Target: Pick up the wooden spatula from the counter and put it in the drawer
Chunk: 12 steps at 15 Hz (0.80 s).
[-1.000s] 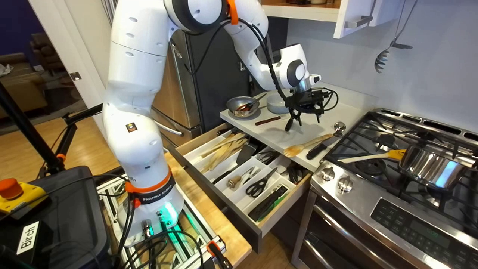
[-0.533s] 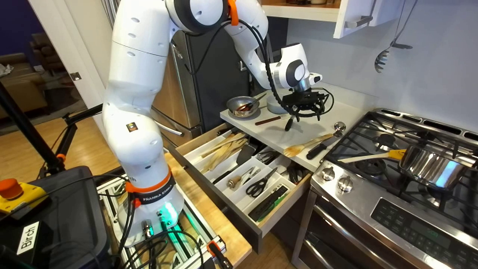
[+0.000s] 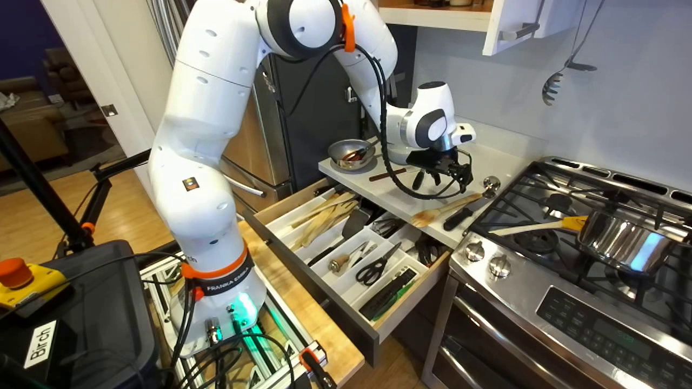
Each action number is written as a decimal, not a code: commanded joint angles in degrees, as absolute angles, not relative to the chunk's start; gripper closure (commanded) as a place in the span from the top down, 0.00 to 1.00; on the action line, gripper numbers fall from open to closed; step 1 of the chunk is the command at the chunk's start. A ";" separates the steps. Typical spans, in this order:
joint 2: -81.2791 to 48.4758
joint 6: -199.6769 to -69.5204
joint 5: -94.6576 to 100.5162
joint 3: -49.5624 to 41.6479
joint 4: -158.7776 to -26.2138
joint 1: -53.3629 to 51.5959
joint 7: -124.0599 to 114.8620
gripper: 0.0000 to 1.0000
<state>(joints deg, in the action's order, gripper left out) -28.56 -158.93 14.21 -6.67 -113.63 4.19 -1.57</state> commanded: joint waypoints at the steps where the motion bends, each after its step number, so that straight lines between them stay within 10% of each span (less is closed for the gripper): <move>1: -32.61 -162.28 6.73 -5.96 -113.39 5.15 -5.77 1.00; 12: -37.17 -161.70 -3.14 -2.90 -109.76 8.07 -4.39 0.93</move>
